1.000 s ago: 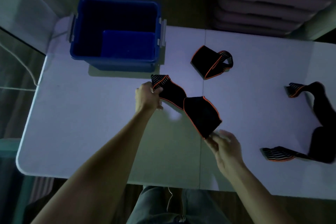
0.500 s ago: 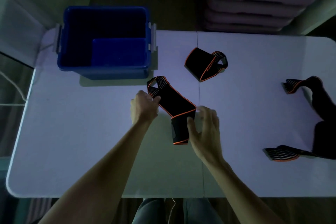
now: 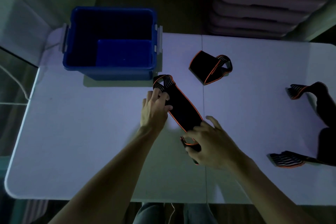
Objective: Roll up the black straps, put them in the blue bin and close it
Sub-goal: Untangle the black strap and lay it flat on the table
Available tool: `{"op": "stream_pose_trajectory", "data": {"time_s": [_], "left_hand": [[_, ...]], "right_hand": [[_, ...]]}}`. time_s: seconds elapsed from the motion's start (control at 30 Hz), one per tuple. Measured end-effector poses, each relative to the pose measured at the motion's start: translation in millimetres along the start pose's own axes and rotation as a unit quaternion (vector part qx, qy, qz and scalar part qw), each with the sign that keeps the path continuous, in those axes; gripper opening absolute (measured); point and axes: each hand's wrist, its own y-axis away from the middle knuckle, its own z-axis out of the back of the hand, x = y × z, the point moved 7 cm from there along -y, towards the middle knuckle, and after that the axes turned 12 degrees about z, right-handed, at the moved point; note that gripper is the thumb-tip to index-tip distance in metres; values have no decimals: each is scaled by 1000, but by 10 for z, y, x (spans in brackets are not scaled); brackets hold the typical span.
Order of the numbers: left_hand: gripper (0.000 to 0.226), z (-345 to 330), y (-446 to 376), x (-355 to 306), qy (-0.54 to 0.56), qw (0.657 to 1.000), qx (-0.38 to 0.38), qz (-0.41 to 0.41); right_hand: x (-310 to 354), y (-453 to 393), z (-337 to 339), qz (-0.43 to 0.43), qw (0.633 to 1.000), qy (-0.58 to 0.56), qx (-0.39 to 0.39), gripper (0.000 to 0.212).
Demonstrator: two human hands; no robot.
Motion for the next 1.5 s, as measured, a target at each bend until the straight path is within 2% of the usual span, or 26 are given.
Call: {"op": "stream_pose_trajectory", "data": {"time_s": [0.13,0.27,0.37,0.47,0.6,0.77,0.93,1.0,1.1,1.2,1.3,1.37,1.43,1.5], "left_hand": [[30,13,-31,-60,-1,1000,-13,-16],[33,23,-115,-122,-11,1000,-11,-19],[37,18,-140,-178,2,999,10,-34],[54,-56,22,-230,-10,997,37,-61],[65,-192,242,-193,-56,992,41,-101],[68,-214,131,-187,-126,982,90,-106],[71,-195,136,-219,-143,979,112,-98],[71,-181,144,-242,-135,980,114,-92],[67,-124,126,-328,-101,985,111,-80],[60,6,36,-518,-54,993,78,-76],[54,145,-96,-827,-33,995,35,-87],[54,172,-237,-1040,-12,996,42,-77],[56,166,-470,-1203,33,997,56,-36],[60,188,-733,-1311,106,992,55,47]], "right_hand": [[-180,316,-69,-3,997,-76,7,20],[-358,547,-273,-39,989,-141,0,33],[-332,683,-392,-70,973,-214,-43,33],[-171,716,-479,-70,957,-259,-110,28],[68,680,-692,-50,963,-235,-118,26],[297,630,-833,12,986,-149,-70,24],[312,630,-886,5,993,-106,-42,36],[288,633,-854,-2,992,-113,-49,34],[141,669,-725,-43,986,-134,-85,24],[-128,717,-539,-90,975,-148,-136,18],[-497,729,-320,-121,961,-164,-186,16],[-809,681,-191,-145,951,-181,-205,10],[-1156,568,-55,-174,938,-206,-219,5],[-1475,413,72,-214,923,-246,-207,9]]}}
